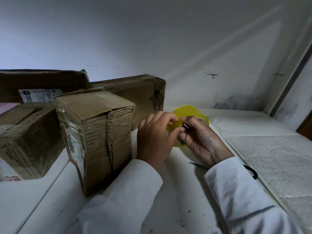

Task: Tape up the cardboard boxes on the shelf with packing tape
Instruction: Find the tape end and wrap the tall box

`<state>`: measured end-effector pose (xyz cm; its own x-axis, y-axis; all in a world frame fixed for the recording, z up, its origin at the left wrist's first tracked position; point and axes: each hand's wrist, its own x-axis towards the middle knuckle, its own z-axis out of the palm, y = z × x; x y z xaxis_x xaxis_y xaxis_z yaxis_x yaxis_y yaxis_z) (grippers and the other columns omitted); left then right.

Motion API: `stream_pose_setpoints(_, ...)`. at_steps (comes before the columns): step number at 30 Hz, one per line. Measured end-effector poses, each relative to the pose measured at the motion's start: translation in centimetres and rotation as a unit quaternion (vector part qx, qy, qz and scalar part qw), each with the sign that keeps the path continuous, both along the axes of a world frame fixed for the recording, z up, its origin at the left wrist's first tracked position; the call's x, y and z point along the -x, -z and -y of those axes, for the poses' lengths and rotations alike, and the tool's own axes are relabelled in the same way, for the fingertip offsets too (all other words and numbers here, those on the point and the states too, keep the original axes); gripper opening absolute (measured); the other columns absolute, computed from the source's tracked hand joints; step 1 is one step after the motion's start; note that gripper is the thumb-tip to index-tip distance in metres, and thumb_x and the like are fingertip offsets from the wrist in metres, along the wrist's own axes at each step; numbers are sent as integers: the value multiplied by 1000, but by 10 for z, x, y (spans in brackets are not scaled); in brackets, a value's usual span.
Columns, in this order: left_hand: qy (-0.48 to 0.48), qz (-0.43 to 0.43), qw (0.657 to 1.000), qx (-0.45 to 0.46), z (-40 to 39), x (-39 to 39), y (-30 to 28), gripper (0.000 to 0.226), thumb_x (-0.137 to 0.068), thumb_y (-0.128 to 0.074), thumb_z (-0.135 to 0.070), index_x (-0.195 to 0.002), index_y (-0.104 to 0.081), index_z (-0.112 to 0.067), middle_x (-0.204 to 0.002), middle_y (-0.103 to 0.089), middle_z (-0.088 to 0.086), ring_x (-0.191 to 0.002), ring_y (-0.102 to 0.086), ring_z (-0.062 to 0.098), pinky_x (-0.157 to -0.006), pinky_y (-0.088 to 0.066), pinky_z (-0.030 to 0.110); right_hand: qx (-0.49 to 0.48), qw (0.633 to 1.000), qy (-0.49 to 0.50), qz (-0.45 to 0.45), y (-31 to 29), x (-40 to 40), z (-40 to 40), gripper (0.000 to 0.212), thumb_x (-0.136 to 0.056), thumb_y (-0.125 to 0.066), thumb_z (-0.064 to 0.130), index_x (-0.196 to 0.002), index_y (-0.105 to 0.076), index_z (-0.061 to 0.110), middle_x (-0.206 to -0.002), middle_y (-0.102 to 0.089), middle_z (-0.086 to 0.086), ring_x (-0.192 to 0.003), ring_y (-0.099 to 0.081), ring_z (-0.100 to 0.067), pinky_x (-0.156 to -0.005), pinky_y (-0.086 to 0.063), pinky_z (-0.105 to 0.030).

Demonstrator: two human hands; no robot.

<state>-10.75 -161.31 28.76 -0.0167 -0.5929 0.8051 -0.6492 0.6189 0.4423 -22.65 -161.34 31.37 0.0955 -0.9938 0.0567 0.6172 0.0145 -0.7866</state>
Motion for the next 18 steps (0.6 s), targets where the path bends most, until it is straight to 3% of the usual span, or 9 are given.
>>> stream_pose_setpoints(3, 1, -8, 1000, 1, -1, 0, -1, 21, -76, -56, -42, -86, -62, -25, -80, -56, -14, -78, -52, 14, -69, -38, 29, -7, 1000, -10, 16, -4, -2, -6, 31, -90, -44, -5, -61, -52, 3, -70, -54, -14, -73, -66, -21, -55, -51, -17)
stream_pose_setpoints(6, 3, -11, 1000, -2, 0, 0, 0, 16, -77, -55, -39, -84, -59, -24, -76, -47, -18, -75, -49, 13, -68, -33, 27, -13, 1000, -15, 11, -4, -3, -7, 25, -90, -45, -4, -66, -48, 3, -77, -53, -16, -79, -65, -25, -58, -52, -17)
stream_pose_setpoints(11, 14, 17, 1000, 21, 0, 1, 2, 7, -80, -59, -28, -77, -54, -22, -78, -52, -9, -76, -50, 17, -66, -33, 31, -18, 1000, 10, 12, -9, -6, -11, 32, -91, -43, -6, -61, -47, 5, -61, -48, -9, -60, -64, -18, -52, -51, -17)
stream_pose_setpoints(13, 16, 9, 999, 26, 0, 0, 1, 10, -81, -58, -29, -84, -59, -19, -86, -58, -4, -80, -55, 19, -68, -38, 31, -10, 1000, 13, 15, -12, -8, -13, 32, -92, -42, -6, -63, -49, 5, -57, -54, -7, -56, -64, -13, -53, -53, -17)
stream_pose_setpoints(16, 28, 1, 999, 17, -1, -1, -1, 32, -84, -55, -36, -108, -66, -18, -103, -63, -1, -91, -61, 20, -72, -46, 33, 2, 1000, 4, 16, -12, -10, -14, 26, -93, -43, -3, -71, -56, 3, -67, -63, -8, -63, -66, -11, -62, -54, -17)
stream_pose_setpoints(18, 29, -4, 999, 19, -1, -3, -1, 33, -84, -55, -37, -108, -69, -19, -103, -65, -2, -90, -62, 20, -72, -49, 37, 2, 1000, 3, 25, -9, -9, -11, 21, -92, -46, -2, -76, -58, 2, -73, -64, -9, -69, -67, -11, -62, -53, -15)
